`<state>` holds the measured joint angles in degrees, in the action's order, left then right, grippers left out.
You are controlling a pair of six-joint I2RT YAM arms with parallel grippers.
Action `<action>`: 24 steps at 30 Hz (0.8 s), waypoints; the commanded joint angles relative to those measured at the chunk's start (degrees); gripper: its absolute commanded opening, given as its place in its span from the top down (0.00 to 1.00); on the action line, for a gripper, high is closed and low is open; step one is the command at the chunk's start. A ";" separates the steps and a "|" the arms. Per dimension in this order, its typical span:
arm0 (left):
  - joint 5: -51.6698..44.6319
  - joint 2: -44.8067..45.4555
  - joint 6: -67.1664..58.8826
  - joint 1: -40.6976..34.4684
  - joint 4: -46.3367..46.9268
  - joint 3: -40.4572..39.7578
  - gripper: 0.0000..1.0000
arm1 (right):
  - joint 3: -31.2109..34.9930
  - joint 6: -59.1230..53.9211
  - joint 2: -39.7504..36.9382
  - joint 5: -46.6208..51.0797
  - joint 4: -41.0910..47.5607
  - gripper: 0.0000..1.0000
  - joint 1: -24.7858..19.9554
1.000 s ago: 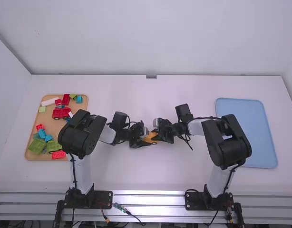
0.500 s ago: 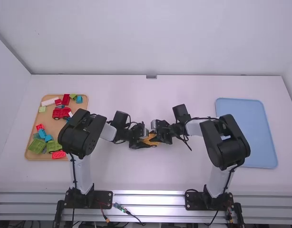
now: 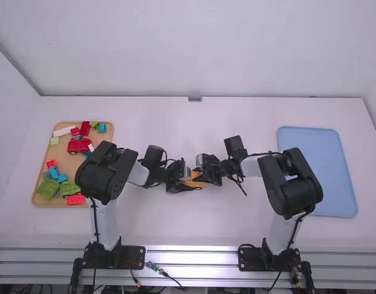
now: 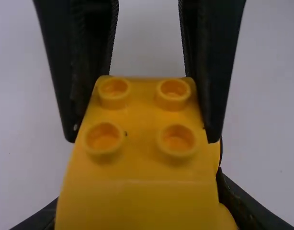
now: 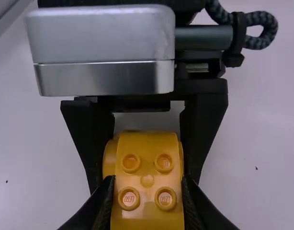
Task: Assemble lego blocks to make yellow taxi
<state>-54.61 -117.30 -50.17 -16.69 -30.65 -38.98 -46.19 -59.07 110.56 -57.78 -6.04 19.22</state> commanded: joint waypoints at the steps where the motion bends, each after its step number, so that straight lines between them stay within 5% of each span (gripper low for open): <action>1: 4.55 -2.58 1.33 -0.59 1.27 1.64 0.94 | 1.27 0.94 1.42 1.86 0.50 1.00 0.48; 24: 6.01 -2.60 4.33 -0.57 1.44 0.24 0.94 | 2.45 0.57 1.53 0.33 0.92 1.00 0.66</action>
<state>-54.50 -117.32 -48.82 -16.73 -30.74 -39.11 -45.91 -58.46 110.56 -58.26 -5.34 19.49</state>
